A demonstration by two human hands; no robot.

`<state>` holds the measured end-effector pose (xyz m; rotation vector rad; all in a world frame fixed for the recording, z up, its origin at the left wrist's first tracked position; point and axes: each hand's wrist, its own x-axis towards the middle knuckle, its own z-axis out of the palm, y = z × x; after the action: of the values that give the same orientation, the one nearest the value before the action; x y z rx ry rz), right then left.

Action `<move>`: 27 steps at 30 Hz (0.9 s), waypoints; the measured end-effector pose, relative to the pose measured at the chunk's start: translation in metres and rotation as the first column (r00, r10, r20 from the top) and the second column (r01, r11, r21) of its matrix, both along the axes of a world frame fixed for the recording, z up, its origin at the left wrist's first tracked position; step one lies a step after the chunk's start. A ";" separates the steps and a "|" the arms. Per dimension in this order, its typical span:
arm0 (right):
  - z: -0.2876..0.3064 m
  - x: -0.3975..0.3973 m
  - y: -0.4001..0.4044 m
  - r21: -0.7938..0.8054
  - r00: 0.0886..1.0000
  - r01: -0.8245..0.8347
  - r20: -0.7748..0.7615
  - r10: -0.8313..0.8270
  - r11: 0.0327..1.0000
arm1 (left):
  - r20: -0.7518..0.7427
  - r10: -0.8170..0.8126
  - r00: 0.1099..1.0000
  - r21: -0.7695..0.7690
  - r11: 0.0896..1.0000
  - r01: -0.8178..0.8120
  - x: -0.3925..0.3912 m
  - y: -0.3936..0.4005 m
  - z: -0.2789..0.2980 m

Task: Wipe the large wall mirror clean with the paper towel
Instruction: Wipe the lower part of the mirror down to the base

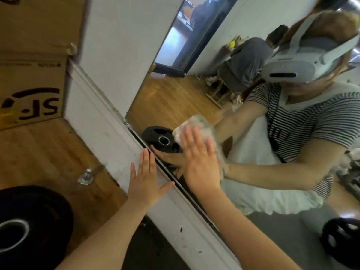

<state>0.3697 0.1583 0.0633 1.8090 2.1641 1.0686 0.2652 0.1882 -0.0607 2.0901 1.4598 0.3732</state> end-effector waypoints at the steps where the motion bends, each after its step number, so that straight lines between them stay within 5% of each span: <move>1: -0.016 0.001 -0.003 -0.087 0.997 0.022 0.080 -0.015 0.996 | -0.009 -0.010 1.000 -0.014 1.000 0.010 0.000 0.000 0.000; 5: -0.041 0.004 -0.016 -0.336 0.982 0.091 0.188 -0.028 0.937 | -0.073 -0.039 0.997 0.012 0.999 0.040 -0.007 0.001 0.002; 15: -0.031 0.004 -0.022 -0.515 0.951 0.104 0.302 0.066 0.851 | -0.116 -0.118 0.986 -0.047 0.992 0.113 -0.025 0.002 0.021; 21: -0.012 -0.003 -0.017 -0.458 0.921 0.159 0.388 0.035 0.874 | -0.057 -0.089 0.994 -0.068 0.994 0.085 -0.025 0.005 0.031; 27: 0.062 -0.008 0.009 -0.066 0.951 0.069 0.306 -0.045 0.995 | 0.017 0.015 1.000 -0.003 1.000 -0.015 -0.019 0.013 0.043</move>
<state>0.3622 0.1671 0.1252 1.5468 1.9326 1.1493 0.2459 0.2012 -0.0173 2.0695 1.4660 0.3934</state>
